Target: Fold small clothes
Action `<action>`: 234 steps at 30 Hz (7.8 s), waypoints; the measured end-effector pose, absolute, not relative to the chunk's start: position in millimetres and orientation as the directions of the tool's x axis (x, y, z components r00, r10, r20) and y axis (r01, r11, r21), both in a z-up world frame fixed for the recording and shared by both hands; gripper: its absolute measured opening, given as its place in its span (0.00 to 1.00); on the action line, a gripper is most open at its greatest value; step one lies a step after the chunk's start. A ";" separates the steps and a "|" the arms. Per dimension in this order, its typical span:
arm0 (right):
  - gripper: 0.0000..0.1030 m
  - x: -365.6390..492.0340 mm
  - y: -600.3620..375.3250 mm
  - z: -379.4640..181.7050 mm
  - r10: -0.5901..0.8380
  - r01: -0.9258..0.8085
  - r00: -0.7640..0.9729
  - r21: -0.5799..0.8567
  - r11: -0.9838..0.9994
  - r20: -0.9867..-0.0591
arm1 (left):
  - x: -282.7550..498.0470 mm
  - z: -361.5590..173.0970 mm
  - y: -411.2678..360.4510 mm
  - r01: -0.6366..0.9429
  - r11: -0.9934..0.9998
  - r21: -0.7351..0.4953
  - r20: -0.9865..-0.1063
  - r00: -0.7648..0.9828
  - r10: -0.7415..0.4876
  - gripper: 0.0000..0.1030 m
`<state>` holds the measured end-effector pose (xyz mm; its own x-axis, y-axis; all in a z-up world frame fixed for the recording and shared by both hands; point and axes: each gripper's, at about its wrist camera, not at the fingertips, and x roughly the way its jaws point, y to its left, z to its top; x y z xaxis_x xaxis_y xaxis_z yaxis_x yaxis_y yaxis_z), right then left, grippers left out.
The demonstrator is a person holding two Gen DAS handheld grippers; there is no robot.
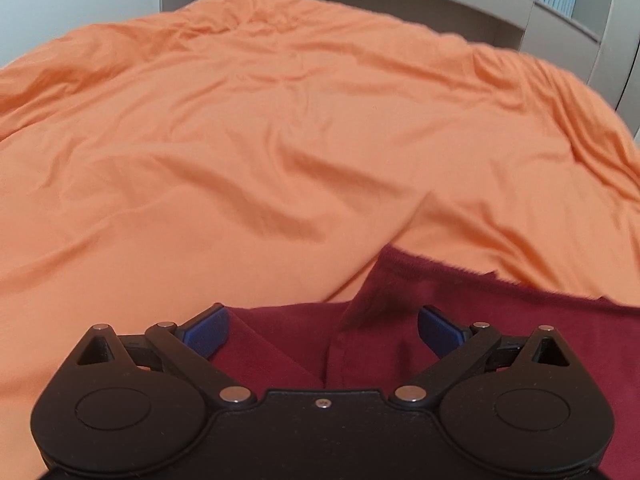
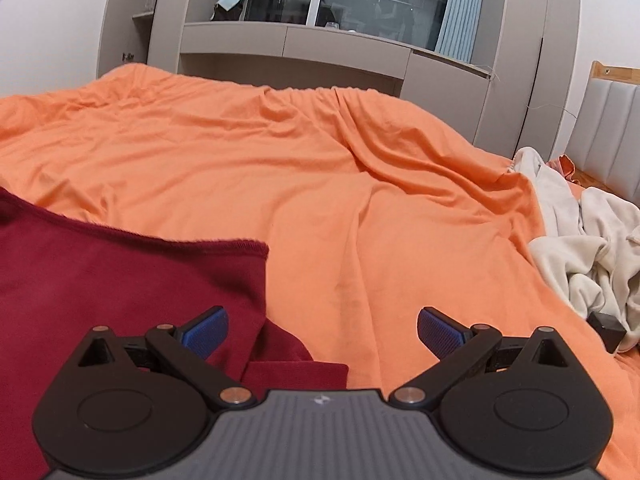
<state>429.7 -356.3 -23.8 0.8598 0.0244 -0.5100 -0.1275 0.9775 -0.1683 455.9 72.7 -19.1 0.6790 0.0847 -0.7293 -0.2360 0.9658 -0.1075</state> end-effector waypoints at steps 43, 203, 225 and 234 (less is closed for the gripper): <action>1.00 279.3 -330.0 -22.6 -0.143 -0.002 0.844 -0.270 0.963 -0.517 | 250.4 -5.1 57.9 -0.014 0.984 -0.179 -0.598 0.796 -0.098 0.99; 1.00 352.8 -445.7 0.0 0.090 0.139 0.845 0.378 0.915 -0.528 | 317.3 -20.1 -161.3 0.628 0.778 0.032 -0.554 0.659 -0.509 0.21; 0.93 382.2 -383.7 -17.3 0.435 -0.225 0.792 0.457 0.860 -0.429 | 273.0 -7.4 -143.6 0.582 0.803 0.124 -0.483 0.743 -0.464 0.90; 0.60 406.2 -367.2 -36.2 0.428 -0.229 0.749 0.409 0.883 -0.505 | 274.7 -5.8 -138.7 0.548 0.824 0.143 -0.500 0.759 -0.418 0.80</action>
